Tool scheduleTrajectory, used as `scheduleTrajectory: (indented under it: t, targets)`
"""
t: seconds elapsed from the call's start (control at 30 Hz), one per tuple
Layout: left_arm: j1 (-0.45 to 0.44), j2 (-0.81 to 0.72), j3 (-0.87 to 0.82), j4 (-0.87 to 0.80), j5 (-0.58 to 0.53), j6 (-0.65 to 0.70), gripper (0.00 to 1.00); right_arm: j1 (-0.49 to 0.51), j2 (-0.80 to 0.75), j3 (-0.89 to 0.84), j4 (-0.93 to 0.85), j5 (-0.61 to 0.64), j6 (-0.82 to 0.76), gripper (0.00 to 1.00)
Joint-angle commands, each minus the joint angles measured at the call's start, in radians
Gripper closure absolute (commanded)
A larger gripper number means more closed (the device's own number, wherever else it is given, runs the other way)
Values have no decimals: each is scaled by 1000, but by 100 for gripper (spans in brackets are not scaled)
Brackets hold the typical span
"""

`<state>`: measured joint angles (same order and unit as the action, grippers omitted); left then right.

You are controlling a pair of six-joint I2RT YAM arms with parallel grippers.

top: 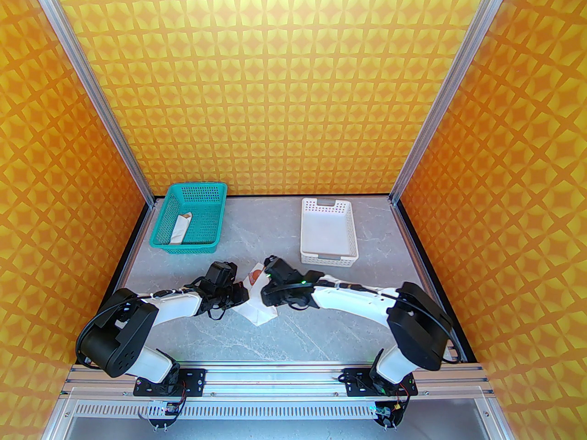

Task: Place the utensils on the paper napkin and roll it up

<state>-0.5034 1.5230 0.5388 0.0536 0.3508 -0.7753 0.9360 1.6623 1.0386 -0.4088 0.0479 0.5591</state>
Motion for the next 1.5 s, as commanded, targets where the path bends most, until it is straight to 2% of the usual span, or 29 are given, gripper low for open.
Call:
scheduleTrajectory:
  t: [0.0,0.23,0.5,0.73,0.97,1.27,1.47]
  targets:
    - [-6,10,-31,-19,8,-15,100,20,63,47,-24,98,-18,43]
    - [-5,32,-46,20,26,-26,100,37,148,100,-16,112,-42,33]
    - [-5,37,-52,25,27,-29,100,37,205,141,-45,144,-64,30]
    - [-5,32,-63,36,28,-37,100,35,236,158,-70,123,-72,29]
    - [-5,51,-89,94,49,-68,100,30,251,150,-90,110,-84,29]
    - [-4,62,-81,74,50,-53,100,-2,223,113,-82,99,-78,36]
    - [-4,65,-80,64,48,-48,100,-13,216,102,-95,113,-87,37]
